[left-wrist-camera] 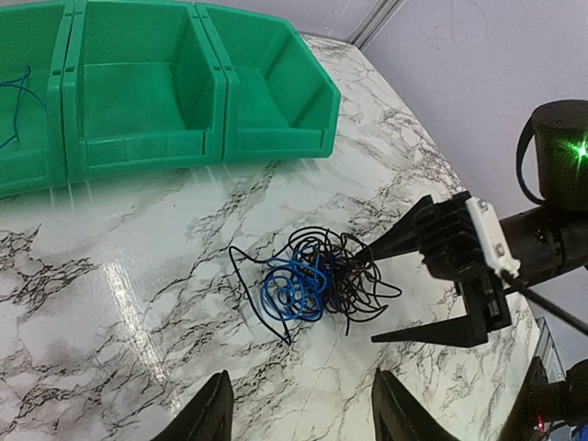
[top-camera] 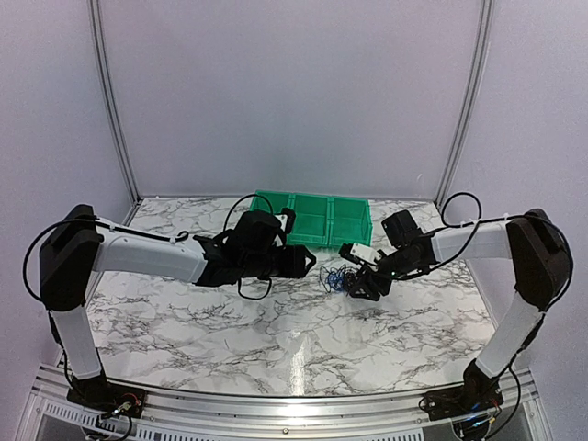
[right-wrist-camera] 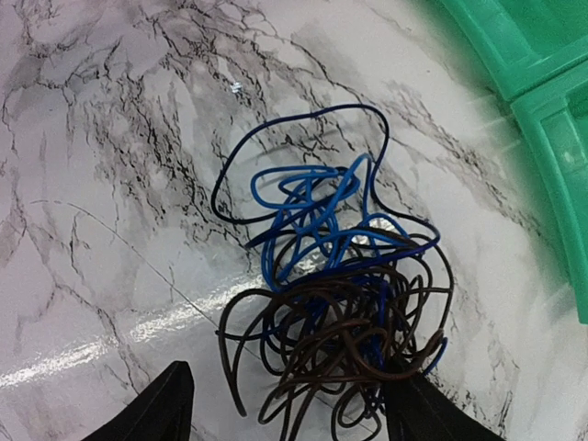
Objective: Untangle the cables
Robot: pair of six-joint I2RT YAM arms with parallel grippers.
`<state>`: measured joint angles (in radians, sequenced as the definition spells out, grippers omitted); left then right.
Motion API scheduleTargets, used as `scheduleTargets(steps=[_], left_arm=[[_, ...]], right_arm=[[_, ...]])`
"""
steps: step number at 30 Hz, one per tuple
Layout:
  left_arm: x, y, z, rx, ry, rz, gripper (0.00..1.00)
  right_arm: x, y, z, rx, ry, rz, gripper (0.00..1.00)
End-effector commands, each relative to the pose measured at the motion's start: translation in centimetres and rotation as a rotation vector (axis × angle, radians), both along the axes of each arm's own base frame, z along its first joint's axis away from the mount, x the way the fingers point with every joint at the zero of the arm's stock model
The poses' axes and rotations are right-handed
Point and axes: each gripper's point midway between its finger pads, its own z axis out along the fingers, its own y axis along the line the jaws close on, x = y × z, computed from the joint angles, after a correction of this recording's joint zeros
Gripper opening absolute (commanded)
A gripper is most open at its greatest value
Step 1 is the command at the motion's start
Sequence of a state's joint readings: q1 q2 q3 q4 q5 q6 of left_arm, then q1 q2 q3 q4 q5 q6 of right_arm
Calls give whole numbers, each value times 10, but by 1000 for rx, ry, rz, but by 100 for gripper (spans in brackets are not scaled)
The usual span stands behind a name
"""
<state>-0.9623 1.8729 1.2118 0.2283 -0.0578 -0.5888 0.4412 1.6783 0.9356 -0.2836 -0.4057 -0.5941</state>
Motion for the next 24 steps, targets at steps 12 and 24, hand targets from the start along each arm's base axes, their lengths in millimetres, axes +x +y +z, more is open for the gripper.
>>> scheduleTargets(steps=[12,24], left_arm=[[7,-3,-4,-13,-9,43,53],[12,-21,-18,-28,29,13,49]], right_arm=[[-30,41,7,39,38,153,68],[-27,30,23,0,-44,130,68]])
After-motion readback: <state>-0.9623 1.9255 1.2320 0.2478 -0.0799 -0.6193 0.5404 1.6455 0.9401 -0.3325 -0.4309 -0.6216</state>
